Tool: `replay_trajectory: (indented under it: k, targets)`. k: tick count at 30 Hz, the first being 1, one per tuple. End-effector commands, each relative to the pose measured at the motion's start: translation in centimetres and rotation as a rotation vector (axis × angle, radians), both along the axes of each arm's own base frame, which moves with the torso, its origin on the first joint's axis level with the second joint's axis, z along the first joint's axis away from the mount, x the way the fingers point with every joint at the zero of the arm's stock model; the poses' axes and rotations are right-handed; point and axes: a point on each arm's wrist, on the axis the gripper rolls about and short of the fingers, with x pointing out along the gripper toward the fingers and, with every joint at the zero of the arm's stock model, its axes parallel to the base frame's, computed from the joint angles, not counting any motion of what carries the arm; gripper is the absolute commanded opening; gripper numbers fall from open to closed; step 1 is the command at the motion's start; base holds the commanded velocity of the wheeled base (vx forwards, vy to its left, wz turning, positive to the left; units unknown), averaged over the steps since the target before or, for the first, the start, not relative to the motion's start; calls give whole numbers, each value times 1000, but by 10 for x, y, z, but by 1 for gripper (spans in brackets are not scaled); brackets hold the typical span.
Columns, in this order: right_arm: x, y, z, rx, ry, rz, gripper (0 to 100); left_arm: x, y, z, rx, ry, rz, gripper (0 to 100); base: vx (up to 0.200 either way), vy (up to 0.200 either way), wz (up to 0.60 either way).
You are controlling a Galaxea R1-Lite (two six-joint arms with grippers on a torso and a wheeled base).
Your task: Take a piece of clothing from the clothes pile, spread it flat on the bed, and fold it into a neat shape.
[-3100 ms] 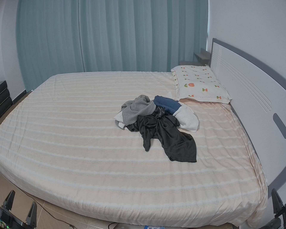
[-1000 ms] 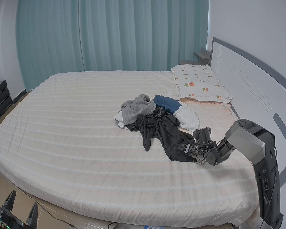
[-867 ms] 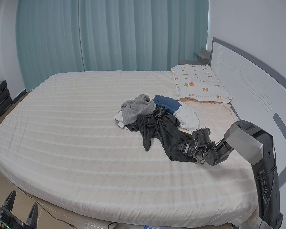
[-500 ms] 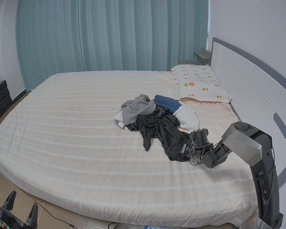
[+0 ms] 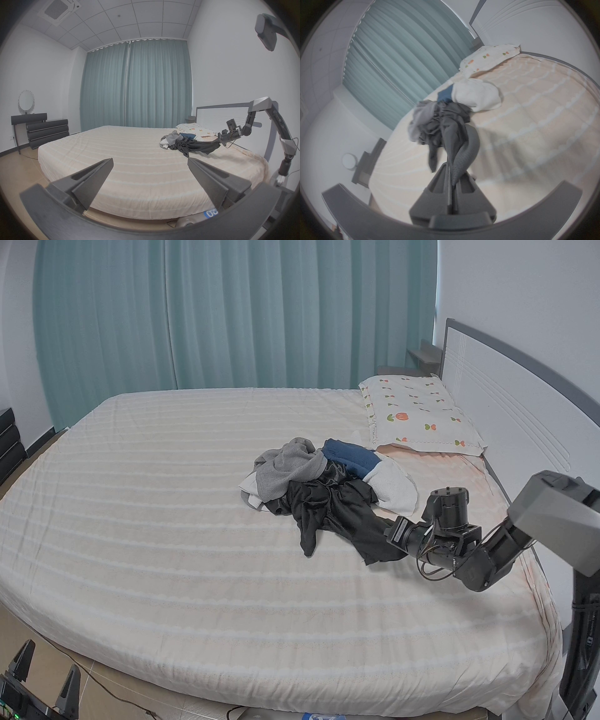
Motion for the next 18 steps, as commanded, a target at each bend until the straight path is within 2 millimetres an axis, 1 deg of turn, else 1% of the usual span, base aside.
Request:
replay_trajectory:
  k: [1,2,3,4,5,6,7,8,10,12,13,14,15,16,18]
  targets:
    - [-71,-2,95,158,-127,118,0,-9,0,30,-77,-186,-13,100,0,0,0]
    - [-78,-1,102,168,-140,132,0,-16,0,53,-105,-267,-21,100,0,0,0]
    - [-87,0,111,182,-156,153,0,-16,0,73,-126,-284,-39,100,0,0,0]
    - [-94,2,119,194,-173,176,0,-13,0,84,-124,-267,-45,100,0,0,0]
    - [-94,2,119,194,-173,176,0,-13,0,84,-124,-267,-45,100,0,0,0]
    - [-110,8,138,219,-213,230,0,-1,-1,98,-122,-193,-68,100,0,0,0]
    - [-120,11,148,234,-239,254,0,5,-1,102,-120,-163,-88,100,0,0,0]
    - [-121,12,149,234,-242,256,0,6,-1,103,-120,-159,-92,100,0,0,0]
    - [-139,18,169,256,-282,305,0,33,-3,113,-118,-41,-137,100,0,0,0]
    - [-151,20,180,262,-297,333,0,52,-4,115,-104,45,-159,100,0,0,0]
    - [-151,20,180,262,-297,333,0,52,-4,115,-104,45,-159,100,0,0,0]
    - [-161,20,187,269,-305,354,0,74,-5,112,-76,128,-182,100,0,0,0]
    - [-166,19,190,272,-309,362,0,91,-7,110,-68,187,-202,100,0,0,0]
    - [-168,19,190,271,-309,366,0,96,-8,110,-69,200,-209,100,0,0,0]
    - [-173,18,194,277,-318,373,0,119,-14,105,-72,264,-247,100,0,0,0]
